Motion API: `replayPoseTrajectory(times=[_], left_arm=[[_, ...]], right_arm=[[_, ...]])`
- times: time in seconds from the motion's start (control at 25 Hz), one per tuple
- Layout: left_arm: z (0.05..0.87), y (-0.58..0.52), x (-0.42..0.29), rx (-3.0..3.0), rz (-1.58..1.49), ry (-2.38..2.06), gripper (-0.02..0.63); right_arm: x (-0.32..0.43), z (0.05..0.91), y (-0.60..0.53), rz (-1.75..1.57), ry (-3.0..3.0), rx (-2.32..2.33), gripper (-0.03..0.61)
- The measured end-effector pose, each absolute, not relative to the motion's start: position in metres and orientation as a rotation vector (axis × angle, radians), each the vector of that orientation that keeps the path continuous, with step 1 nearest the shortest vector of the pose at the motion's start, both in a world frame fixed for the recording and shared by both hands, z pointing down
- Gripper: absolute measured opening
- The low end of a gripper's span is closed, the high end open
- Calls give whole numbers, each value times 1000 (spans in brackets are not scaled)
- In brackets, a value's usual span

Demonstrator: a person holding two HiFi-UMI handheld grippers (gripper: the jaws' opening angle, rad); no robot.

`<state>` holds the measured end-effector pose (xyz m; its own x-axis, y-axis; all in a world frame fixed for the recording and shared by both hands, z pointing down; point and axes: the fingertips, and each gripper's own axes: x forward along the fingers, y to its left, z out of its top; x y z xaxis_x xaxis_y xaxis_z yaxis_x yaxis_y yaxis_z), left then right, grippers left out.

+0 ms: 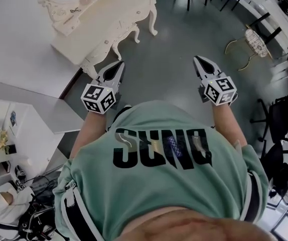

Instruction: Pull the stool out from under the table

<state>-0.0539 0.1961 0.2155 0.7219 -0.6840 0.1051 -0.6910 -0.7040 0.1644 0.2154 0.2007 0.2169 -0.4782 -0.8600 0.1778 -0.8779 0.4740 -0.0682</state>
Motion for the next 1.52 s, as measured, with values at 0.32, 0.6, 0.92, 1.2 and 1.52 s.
replayPoseTrajectory(times=[0.32, 0.6, 0.92, 1.2, 1.52], left_arm=[[238, 122, -66, 2737, 64, -1024, -2], [253, -8, -80, 2802, 71, -883, -2], [243, -139, -70, 2873, 123, -650, -2], [249, -204, -66, 2882, 144, -567, -2], [260, -238, -53, 2808, 179, -761, -2]], right_arm=[[204, 234, 138, 252, -2531, 1583, -6], [179, 237, 31, 251, -2446, 1700, -6], [163, 219, -80, 240, -2360, 1823, -6], [162, 233, -141, 286, -2314, 1859, -6], [189, 246, -204, 297, -2412, 1686, -6]])
